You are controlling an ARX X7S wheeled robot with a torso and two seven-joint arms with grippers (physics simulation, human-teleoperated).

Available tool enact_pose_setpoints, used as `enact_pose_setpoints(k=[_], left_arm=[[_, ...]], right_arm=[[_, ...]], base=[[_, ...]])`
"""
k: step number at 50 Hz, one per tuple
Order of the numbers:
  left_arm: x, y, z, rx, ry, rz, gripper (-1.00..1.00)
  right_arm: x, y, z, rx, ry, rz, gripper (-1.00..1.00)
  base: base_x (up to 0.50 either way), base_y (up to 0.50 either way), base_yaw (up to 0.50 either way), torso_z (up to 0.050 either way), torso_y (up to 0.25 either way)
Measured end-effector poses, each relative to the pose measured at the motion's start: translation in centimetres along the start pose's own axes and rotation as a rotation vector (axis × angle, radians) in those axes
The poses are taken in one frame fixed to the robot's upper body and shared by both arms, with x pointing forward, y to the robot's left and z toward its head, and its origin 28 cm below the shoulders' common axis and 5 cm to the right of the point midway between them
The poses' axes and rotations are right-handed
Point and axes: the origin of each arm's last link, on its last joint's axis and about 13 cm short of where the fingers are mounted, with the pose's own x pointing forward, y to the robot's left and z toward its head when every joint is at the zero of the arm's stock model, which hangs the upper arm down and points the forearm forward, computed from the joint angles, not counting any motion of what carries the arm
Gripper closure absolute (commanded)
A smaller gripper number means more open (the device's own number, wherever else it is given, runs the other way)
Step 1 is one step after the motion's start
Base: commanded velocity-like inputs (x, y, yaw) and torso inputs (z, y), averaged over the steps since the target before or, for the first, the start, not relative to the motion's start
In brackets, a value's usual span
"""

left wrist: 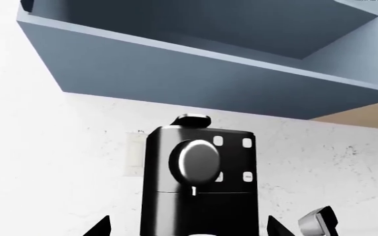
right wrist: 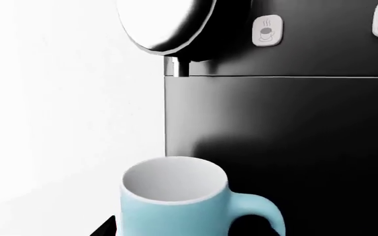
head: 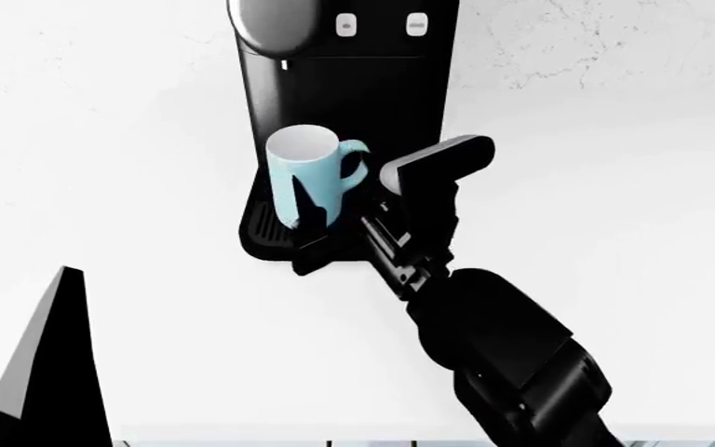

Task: Pick the mug from the cabinet, place it under the coffee machine dispenser, and press the start button.

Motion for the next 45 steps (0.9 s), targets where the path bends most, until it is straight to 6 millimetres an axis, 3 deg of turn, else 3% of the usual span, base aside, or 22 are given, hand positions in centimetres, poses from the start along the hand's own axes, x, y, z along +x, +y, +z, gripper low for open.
enact_pose_setpoints(k=[11,20,21,35,45], left_arm=[[0.0,-0.1,0.1,-0.004,0.002,-0.007,-1.00],[0.2,-0.1,0.0,-0.007,0.011,0.006,-1.00],[0.2,-0.1,0.0,-0.007,0.011,0.008,-1.00],[0.3,-0.1,0.0,-0.013,0.017,0.030,-1.00],[0.3,0.0,0.0,-0.019,0.013,0.038,-1.00]], right_arm=[[-2.4,0.5,1.9,0.001,-0.033,0.004,-1.00],[-4.5,0.7,5.1,-0.035,-0.129,-0.007,-1.00],[-4.7,0.7,5.5,-0.043,-0.142,-0.010,1.00],[-5.9,-0.2,9.8,-0.145,-0.303,-0.065,1.00],[-5.6,-1.0,11.9,-0.180,-0.355,-0.086,1.00]], base=[[0.00,0.00,0.00,0.000,0.000],[0.00,0.00,0.00,0.000,0.000],[0.00,0.00,0.00,0.000,0.000],[0.00,0.00,0.00,0.000,0.000],[0.00,0.00,0.00,0.000,-0.001]])
